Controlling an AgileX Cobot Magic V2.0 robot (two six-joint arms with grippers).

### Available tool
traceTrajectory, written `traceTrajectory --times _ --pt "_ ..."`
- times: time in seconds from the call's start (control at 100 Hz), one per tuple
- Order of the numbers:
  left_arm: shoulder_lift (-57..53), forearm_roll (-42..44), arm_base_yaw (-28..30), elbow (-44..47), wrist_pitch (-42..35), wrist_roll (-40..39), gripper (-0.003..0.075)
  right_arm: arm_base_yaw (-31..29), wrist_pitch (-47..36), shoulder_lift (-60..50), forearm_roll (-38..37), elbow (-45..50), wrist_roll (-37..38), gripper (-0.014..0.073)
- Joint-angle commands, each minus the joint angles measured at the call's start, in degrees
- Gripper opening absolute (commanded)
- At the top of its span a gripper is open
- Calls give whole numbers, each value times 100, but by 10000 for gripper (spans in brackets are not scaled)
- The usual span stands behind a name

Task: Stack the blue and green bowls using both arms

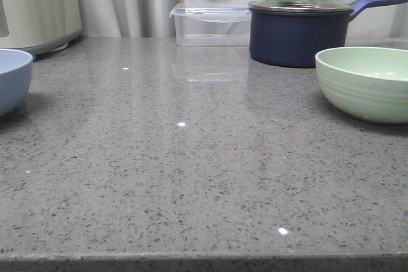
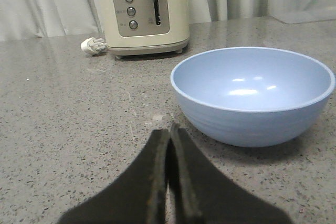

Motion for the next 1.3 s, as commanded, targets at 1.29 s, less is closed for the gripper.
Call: traceTrajectory --times 1.29 --pt "-39 -82 12 -569 -521 -2 -20 -34 376 210 -97 -664 -15 -63"
